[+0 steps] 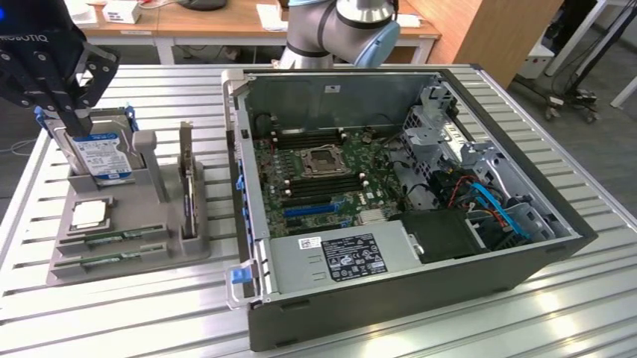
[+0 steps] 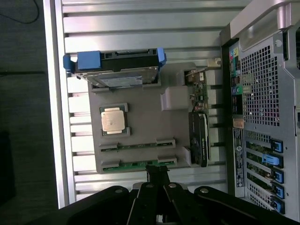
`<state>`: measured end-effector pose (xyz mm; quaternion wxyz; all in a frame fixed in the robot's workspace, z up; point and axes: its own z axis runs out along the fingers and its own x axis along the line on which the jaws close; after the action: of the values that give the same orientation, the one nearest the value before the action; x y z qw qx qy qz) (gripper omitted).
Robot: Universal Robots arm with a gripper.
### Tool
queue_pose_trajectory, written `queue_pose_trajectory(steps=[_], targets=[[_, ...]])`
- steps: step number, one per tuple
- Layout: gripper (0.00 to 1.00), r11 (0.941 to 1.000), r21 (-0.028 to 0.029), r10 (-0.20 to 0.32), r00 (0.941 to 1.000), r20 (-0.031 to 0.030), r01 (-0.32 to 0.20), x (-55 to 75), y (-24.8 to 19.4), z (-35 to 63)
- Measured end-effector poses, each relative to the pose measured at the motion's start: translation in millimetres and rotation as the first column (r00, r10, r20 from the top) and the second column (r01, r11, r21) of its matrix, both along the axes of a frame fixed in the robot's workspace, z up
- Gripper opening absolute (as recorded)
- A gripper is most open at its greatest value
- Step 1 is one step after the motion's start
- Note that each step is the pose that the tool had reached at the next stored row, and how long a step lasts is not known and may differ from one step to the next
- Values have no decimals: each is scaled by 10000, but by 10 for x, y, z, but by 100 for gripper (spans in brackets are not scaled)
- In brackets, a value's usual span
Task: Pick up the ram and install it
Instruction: 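Pick up the ram and move it above insertion slot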
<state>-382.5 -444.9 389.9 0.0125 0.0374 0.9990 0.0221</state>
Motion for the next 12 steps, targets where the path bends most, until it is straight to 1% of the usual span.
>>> queue_pose_trajectory(steps=[12], targets=[[9,10000,-1,75,10000,-1,-75,0,0,0]])
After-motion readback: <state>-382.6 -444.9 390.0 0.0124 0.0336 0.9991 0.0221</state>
